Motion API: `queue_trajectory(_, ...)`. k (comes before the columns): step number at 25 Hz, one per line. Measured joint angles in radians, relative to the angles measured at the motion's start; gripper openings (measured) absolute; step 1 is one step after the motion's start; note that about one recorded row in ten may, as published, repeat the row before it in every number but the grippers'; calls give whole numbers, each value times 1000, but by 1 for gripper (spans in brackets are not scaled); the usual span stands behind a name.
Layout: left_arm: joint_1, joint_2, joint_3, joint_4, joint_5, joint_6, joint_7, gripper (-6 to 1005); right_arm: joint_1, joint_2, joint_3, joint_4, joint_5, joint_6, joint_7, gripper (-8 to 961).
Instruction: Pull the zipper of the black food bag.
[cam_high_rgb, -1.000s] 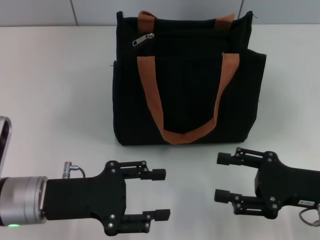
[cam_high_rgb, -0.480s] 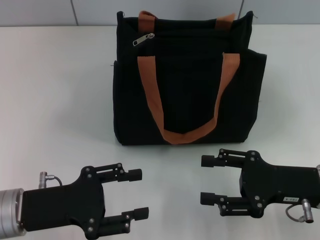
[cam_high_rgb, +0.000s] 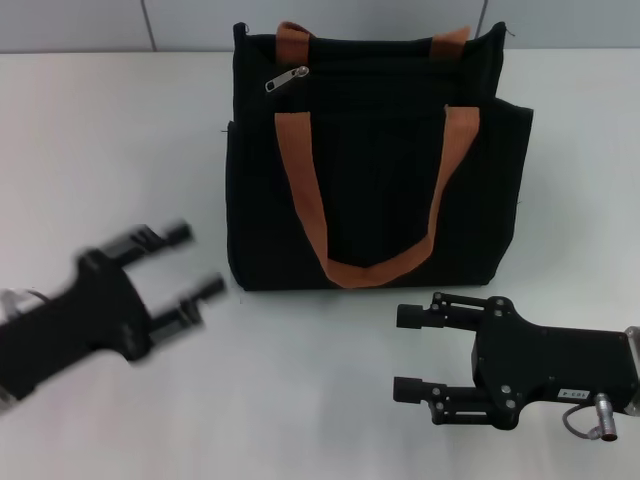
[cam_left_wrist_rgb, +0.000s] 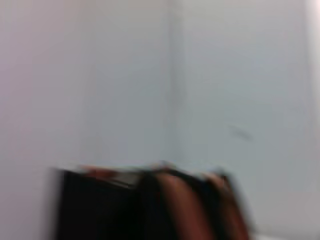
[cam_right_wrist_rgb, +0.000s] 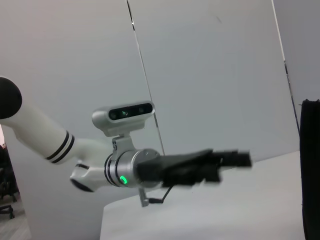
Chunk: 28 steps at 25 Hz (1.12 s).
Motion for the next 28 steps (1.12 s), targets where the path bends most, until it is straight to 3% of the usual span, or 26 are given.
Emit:
queue_trajectory(1, 0, 0, 0, 0, 0, 0, 0, 666, 0, 0, 0, 0, 0, 0, 0, 738)
queue_trajectory(2, -8, -1, -72, -34, -17, -3, 4, 666, 0, 0, 0, 3, 0, 2, 0, 738)
queue_trajectory(5, -37, -2, -154, -89, -61, -41, 28, 666, 7, 2, 3, 19, 3, 7, -1, 738)
queue_trajectory(8, -113, -2, -182, -109, -91, -214, -4, 666, 12, 2, 3, 31, 11, 13, -9, 738)
queue_trajectory(9, -113, -2, -182, -109, -91, -214, -4, 666, 12, 2, 3, 31, 11, 13, -9, 738)
queue_trajectory(15, -225, -2, -87, -100, -69, -355, -35, 666, 16, 2, 4, 63, 16, 22, -39, 737)
queue_trajectory(20, -248, -3, 43, -61, -75, -356, -34, 666, 13, 1, 4, 75, 17, 30, -41, 738)
queue_trajectory(28, -306, -8, 48, -54, -78, -361, -24, 666, 15, 1, 5, 85, 17, 33, -41, 737)
